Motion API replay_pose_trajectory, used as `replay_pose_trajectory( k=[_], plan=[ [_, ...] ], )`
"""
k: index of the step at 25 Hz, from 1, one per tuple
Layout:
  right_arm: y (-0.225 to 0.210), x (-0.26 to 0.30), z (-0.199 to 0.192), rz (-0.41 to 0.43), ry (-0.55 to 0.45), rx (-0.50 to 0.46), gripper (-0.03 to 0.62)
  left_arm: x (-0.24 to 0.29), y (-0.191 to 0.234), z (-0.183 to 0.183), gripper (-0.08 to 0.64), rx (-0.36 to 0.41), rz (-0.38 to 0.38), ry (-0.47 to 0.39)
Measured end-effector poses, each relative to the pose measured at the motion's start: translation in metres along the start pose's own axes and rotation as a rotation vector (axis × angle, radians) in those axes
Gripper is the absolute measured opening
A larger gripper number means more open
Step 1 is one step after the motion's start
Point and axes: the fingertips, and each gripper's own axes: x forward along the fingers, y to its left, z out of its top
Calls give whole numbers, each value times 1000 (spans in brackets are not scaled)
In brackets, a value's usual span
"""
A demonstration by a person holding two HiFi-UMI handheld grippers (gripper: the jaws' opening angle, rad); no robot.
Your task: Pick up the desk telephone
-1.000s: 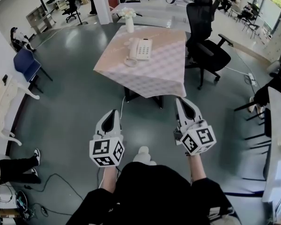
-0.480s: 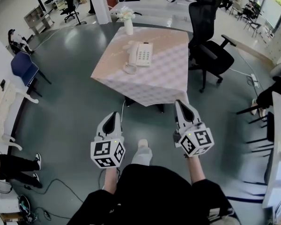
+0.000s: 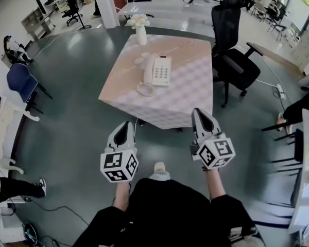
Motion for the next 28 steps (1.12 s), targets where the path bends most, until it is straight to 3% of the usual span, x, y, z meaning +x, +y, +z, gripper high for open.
replay_pose_trajectory(
  k=[12, 28],
  plan=[
    [-16, 89, -22, -32, 51, 12, -6, 83, 46, 5, -2, -31, -35, 26],
    [-58, 168, -48, -39, 145, 15, -6, 168, 70, -5, -2, -54, -56, 105]
  ],
)
